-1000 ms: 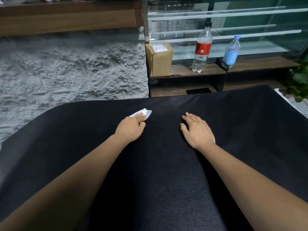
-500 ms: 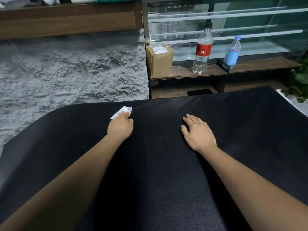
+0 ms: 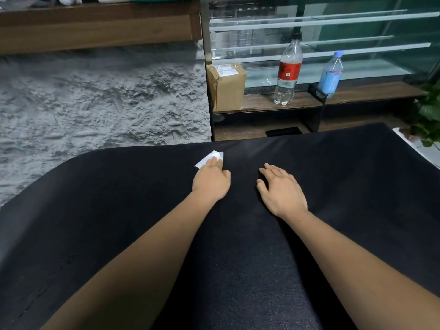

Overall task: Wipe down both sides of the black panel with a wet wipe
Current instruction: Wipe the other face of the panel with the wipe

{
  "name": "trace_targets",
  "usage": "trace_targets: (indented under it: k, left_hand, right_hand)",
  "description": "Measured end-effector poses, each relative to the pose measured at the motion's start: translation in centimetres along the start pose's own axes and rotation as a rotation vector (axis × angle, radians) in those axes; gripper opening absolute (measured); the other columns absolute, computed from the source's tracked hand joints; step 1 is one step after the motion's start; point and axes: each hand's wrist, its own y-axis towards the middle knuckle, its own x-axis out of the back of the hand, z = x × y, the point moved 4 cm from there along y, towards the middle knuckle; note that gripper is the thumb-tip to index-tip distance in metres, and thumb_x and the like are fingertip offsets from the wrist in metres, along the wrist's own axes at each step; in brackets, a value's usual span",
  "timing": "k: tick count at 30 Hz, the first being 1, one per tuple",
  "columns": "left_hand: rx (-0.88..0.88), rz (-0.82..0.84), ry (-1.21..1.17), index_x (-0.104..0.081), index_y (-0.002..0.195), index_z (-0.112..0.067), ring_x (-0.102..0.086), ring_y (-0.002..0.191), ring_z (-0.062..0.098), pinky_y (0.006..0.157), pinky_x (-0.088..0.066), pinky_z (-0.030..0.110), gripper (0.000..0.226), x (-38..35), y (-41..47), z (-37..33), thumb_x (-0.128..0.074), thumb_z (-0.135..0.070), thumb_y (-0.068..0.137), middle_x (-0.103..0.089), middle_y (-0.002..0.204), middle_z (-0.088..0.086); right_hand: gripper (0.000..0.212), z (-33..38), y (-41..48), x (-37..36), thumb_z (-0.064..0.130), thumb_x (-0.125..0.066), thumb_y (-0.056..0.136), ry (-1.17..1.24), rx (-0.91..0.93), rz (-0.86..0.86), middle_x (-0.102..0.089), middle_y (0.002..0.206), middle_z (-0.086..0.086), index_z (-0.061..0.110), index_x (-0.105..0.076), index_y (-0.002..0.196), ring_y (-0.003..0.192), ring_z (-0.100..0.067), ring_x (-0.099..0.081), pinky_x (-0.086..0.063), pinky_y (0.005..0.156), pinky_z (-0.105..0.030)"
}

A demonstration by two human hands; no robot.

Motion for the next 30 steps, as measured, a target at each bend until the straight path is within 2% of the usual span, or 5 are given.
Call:
trace_targets:
  k: [3, 7, 15, 23, 30]
  left_hand:
    - [-0.048, 0.027, 0.013, -0.038, 0.158, -0.017, -0.051, 0.135, 0.028, 0.098, -0.046, 0.042, 0.054, -0.1, 0.5, -1.0, -0.031, -0.031, 0.107, -0.033, 0.166, 0.002]
    - [-0.112, 0.049, 0.009, -0.042, 0.155, -0.028, -0.057, 0.126, 0.030, 0.091, -0.046, 0.039, 0.050, 0.3, 1.2, -0.4, -0.031, -0.029, 0.106, -0.039, 0.164, -0.001]
    - [-0.083, 0.068, -0.005, -0.044, 0.156, -0.042, -0.044, 0.144, 0.028, 0.112, -0.040, 0.038, 0.053, 1.5, 2.6, 3.7, -0.032, -0.037, 0.105, -0.034, 0.167, -0.014]
    - [0.043, 0.029, 0.002, -0.049, 0.154, -0.041, -0.049, 0.139, 0.034, 0.112, -0.045, 0.043, 0.051, 3.3, 4.1, 10.0, -0.035, -0.039, 0.105, -0.049, 0.159, 0.003]
    - [0.164, 0.000, -0.011, -0.055, 0.148, -0.034, -0.052, 0.131, 0.037, 0.098, -0.047, 0.042, 0.047, 3.6, 5.6, 12.8, -0.036, -0.036, 0.106, -0.059, 0.145, 0.015]
  right_hand:
    - [0.056, 0.0, 0.0, 0.0, 0.050, -0.034, 0.108, -0.002, 0.002, 0.000, -0.037, 0.167, 0.006, 0.025, -0.047, 0.156, 0.155, -0.011, -0.027, -0.024, 0.124, -0.034]
    - [0.055, -0.1, -0.1, 0.1, 0.050, -0.034, 0.108, 0.001, 0.005, -0.001, -0.037, 0.166, 0.006, 0.025, -0.048, 0.155, 0.155, -0.011, -0.027, -0.024, 0.125, -0.034]
    - [0.054, -0.2, -0.1, 0.1, 0.049, -0.035, 0.108, 0.013, 0.003, -0.006, -0.038, 0.166, 0.007, 0.026, -0.049, 0.154, 0.155, -0.010, -0.028, -0.024, 0.123, -0.033]
    - [0.054, -0.1, 0.0, 0.1, 0.049, -0.035, 0.108, 0.026, 0.004, -0.007, -0.039, 0.165, 0.007, 0.025, -0.050, 0.154, 0.155, -0.010, -0.028, -0.025, 0.125, -0.034]
    - [0.054, -0.1, 0.0, 0.1, 0.049, -0.035, 0.108, 0.015, 0.007, -0.005, -0.039, 0.166, 0.006, 0.025, -0.049, 0.154, 0.155, -0.010, -0.028, -0.024, 0.124, -0.033]
